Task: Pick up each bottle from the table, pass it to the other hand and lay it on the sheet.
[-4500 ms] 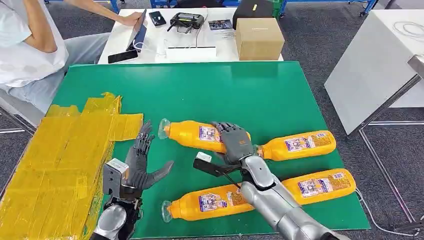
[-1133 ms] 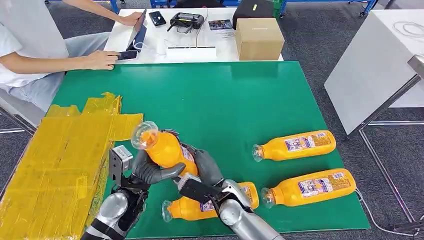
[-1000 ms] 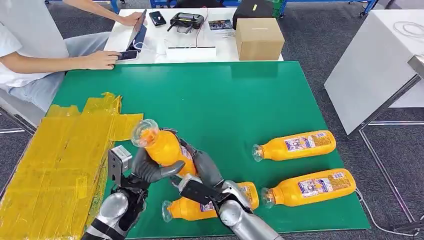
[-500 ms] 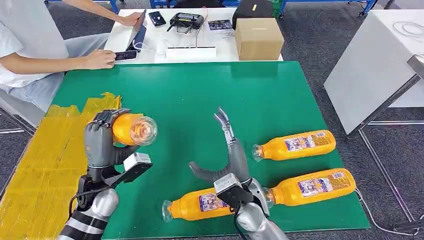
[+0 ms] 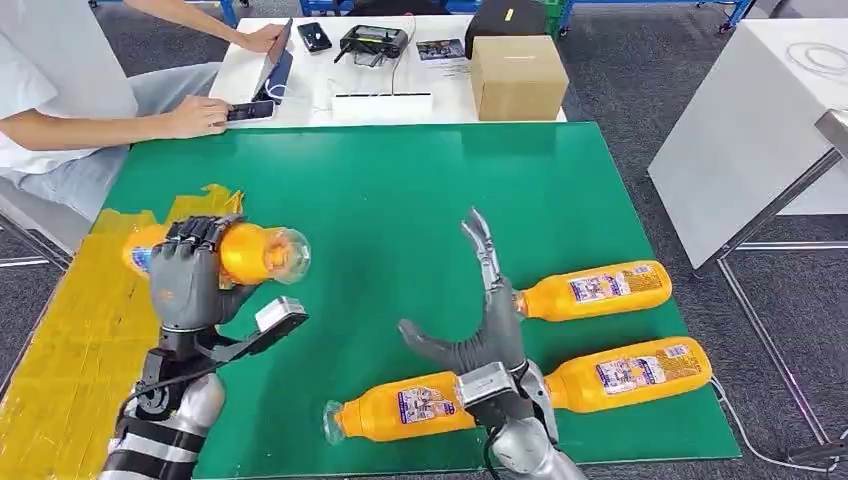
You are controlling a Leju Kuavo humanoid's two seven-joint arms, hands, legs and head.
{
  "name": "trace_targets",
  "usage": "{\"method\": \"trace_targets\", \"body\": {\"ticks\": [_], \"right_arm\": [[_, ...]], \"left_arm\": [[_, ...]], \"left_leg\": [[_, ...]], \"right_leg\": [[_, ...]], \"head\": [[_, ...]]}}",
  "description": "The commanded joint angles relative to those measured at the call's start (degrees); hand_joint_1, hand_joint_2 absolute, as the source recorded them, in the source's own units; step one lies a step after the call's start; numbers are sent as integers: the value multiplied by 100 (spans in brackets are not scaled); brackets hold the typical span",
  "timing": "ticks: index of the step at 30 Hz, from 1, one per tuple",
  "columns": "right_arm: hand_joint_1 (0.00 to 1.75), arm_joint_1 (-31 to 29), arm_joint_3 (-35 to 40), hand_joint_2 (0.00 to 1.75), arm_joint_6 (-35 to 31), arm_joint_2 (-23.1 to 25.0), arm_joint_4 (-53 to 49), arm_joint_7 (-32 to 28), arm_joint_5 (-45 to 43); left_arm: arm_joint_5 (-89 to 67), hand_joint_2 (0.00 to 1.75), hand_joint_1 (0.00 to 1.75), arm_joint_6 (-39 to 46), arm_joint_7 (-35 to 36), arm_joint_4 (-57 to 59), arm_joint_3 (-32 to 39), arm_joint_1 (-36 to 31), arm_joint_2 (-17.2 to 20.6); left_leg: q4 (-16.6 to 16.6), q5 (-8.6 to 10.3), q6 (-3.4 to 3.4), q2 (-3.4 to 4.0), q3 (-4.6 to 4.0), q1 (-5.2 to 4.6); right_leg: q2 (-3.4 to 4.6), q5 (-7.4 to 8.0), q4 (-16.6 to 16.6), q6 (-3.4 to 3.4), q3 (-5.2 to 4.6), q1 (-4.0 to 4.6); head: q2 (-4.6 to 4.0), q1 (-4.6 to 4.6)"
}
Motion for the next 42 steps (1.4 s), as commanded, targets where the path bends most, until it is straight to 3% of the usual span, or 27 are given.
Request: {"method": "trace_targets", "body": {"ticks": [1,6,11,15,21,42], "right_arm": [[0,94,-236,175,-115,-141,-517,-60,-71],[0,-62,-225,175,53,-100,-619,-1,16],[0,-260,-112,175,108,-32,-457,25,52],[0,-337,-24,175,106,-41,-357,35,48],[0,-415,57,175,149,-35,-240,53,44],[0,-418,60,175,147,-31,-229,53,44]], "left_arm": [[-1408,175,175,-315,1126,1844,37,-890,686],[-1408,175,175,-1480,1771,3540,-597,-1835,734],[-1187,175,175,-1369,1926,5279,-550,-2571,635],[-1073,175,175,-1490,2095,5941,-375,-2804,690],[-731,175,175,-1710,2097,6279,-35,-2915,698],[-722,175,175,-1694,2077,6287,-30,-2907,708]], "left_leg": [[-8,0,-5,-12,21,3],[-2,5,-4,-20,10,4],[-1,5,-4,-19,20,7],[-2,2,-4,2,19,4],[0,1,-5,4,13,6],[-1,-3,-6,8,23,11]], "right_leg": [[-9,-3,-8,-8,24,3],[-18,-1,-1,-6,9,3],[-15,-2,-1,-5,24,5],[5,1,2,-3,20,2],[7,2,1,-4,14,6],[12,1,0,-7,26,11]], "head": [[0,-2],[0,-2],[0,0],[0,0],[0,0],[0,0]]}}
